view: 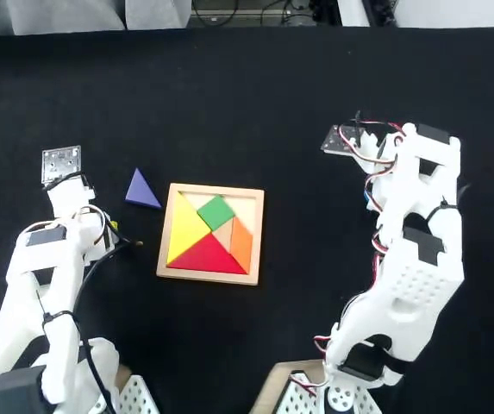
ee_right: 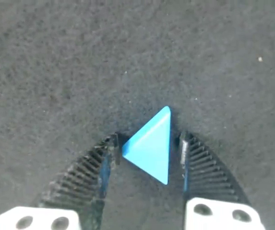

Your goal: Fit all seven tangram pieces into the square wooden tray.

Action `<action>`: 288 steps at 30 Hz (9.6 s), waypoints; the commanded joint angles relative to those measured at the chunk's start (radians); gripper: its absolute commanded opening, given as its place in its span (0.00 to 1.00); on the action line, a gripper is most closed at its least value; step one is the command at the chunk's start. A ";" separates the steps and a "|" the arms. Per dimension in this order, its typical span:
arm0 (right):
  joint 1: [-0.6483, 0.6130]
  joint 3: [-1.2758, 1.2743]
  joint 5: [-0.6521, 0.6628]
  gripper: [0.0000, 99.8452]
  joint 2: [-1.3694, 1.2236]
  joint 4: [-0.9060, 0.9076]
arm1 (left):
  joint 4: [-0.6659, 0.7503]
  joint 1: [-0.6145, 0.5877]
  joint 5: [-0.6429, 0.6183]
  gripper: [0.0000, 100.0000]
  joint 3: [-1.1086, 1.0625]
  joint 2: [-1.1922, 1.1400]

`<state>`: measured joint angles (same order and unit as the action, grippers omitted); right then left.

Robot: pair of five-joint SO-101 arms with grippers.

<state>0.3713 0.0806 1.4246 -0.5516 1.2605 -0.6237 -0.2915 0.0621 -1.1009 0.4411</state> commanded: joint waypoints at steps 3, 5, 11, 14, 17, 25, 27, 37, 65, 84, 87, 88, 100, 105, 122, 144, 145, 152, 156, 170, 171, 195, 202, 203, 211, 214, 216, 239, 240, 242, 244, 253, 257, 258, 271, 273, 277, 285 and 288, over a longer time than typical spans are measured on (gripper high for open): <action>0.031 0.019 0.014 0.18 -0.021 -0.035 | 0.018 0.012 -0.012 0.17 0.013 0.003; 0.031 0.019 0.014 0.13 -0.021 -0.035 | 0.018 0.012 -0.012 0.17 0.013 0.003; 0.025 0.022 0.014 0.08 -0.016 -0.031 | 0.018 0.012 -0.012 0.17 0.013 0.003; 0.008 0.061 0.009 0.08 0.010 0.005 | 0.018 0.012 -0.012 0.17 0.012 0.003; -0.028 0.119 0.009 0.08 0.071 0.127 | 0.018 0.012 -0.012 0.17 0.010 0.005; -0.281 0.240 -0.161 0.08 0.245 0.327 | 0.018 0.013 -0.012 0.17 0.005 0.009; -0.371 0.255 -0.236 0.08 0.263 0.327 | 0.018 0.013 -0.012 0.17 0.004 0.011; -0.779 0.274 -0.439 0.08 0.263 0.321 | 0.017 0.013 -0.017 0.17 0.004 0.011; -0.948 0.636 -0.516 0.08 -0.151 0.371 | 0.017 0.012 -0.014 0.17 0.002 0.011; -0.957 0.636 -0.537 0.19 -0.156 0.371 | 0.017 0.012 -0.012 0.17 0.004 0.011; -0.934 0.638 -0.537 0.19 -0.156 0.371 | 0.017 0.012 -0.012 0.17 0.004 0.011; -0.928 0.638 -0.537 0.19 -0.159 0.371 | 0.017 0.012 -0.012 0.17 0.004 0.011; -0.781 0.782 -0.664 0.01 0.042 0.505 | 0.017 0.013 -0.012 0.17 0.008 0.009; -0.736 0.602 -0.703 0.01 0.208 0.505 | 0.009 -0.030 -0.017 0.17 0.039 0.002; -0.551 -0.582 -0.965 0.01 0.677 -0.270 | -0.434 0.036 -0.014 0.18 0.400 -0.176; -0.546 -0.799 -0.984 0.01 0.677 -0.566 | -0.635 0.214 -0.718 0.26 1.003 -0.637; -0.548 -0.799 -0.984 0.01 0.677 -0.566 | -0.634 0.214 -0.720 0.26 1.017 -0.666; -0.548 -0.799 -0.984 0.01 0.677 -0.566 | -0.661 0.213 -0.723 0.26 1.156 -0.812; -0.548 -0.799 -0.984 0.01 0.677 -0.566 | -0.674 0.199 -0.724 0.26 1.205 -0.853; -0.548 -0.799 -0.984 0.01 0.677 -0.566 | -0.680 0.170 -0.720 0.26 1.334 -1.003; -0.548 -0.799 -0.984 0.01 0.677 -0.566 | -0.680 0.171 -0.718 0.26 1.339 -1.003; -0.548 -0.800 -0.984 0.01 0.677 -0.566 | -0.680 0.186 -0.615 0.26 1.368 -1.080; -0.548 -0.800 -0.984 0.01 0.677 -0.566 | -0.680 0.186 -0.615 0.25 1.363 -1.080; -0.548 -0.800 -0.984 0.01 0.677 -0.566 | -0.680 0.186 -0.615 0.24 1.363 -1.080; -0.548 -0.800 -0.984 0.01 0.677 -0.566 | -0.680 0.186 -0.614 0.13 1.363 -1.080; -0.548 -0.800 -0.984 0.01 0.677 -0.566 | -0.683 0.186 -0.612 0.13 1.363 -1.079; -0.548 -0.800 -0.984 0.01 0.677 -0.566 | -0.713 0.186 -0.614 0.13 1.376 -1.076; -0.548 -0.812 -0.982 0.01 0.677 -0.566 | -0.888 0.189 -0.891 0.31 1.339 -1.068; -0.548 -0.812 -0.982 0.01 0.677 -0.566 | -0.891 0.193 -0.891 0.31 1.337 -1.068; -0.548 -0.812 -0.982 0.01 0.677 -0.566 | -0.902 0.211 -0.893 0.31 1.328 -1.069; -0.548 -0.812 -0.982 0.01 0.677 -0.566 | -0.921 0.231 -0.893 0.31 1.333 -1.068; -0.548 -0.812 -0.982 0.01 0.677 -0.566 | -0.881 0.265 -0.941 0.31 1.331 -1.080; -0.548 -0.812 -0.982 0.01 0.677 -0.566 | -0.879 0.265 -0.944 0.31 1.331 -1.080; -0.548 -0.812 -0.982 0.01 0.677 -0.566 | -0.879 0.265 -0.944 0.31 1.336 -1.080; -0.549 -0.814 -0.982 0.01 0.677 -0.566 | -0.786 0.179 -0.942 0.18 1.385 -1.149; -0.549 -0.814 -0.982 0.01 0.677 -0.566 | -0.821 0.180 -0.941 0.15 1.426 -1.172; -0.549 -0.814 -0.982 0.01 0.677 -0.566 | -0.895 0.159 -0.936 0.13 1.537 -1.197; -0.549 -0.814 -0.982 0.01 0.677 -0.566 | -1.123 0.125 -0.744 0.13 1.824 -1.212; -0.549 -0.814 -0.982 0.01 0.677 -0.566 | -1.137 0.119 -0.551 0.13 1.840 -1.201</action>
<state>-0.1841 -0.7388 0.4411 0.0760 0.7112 -1.7315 -0.1611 -0.6605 0.6728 -0.7879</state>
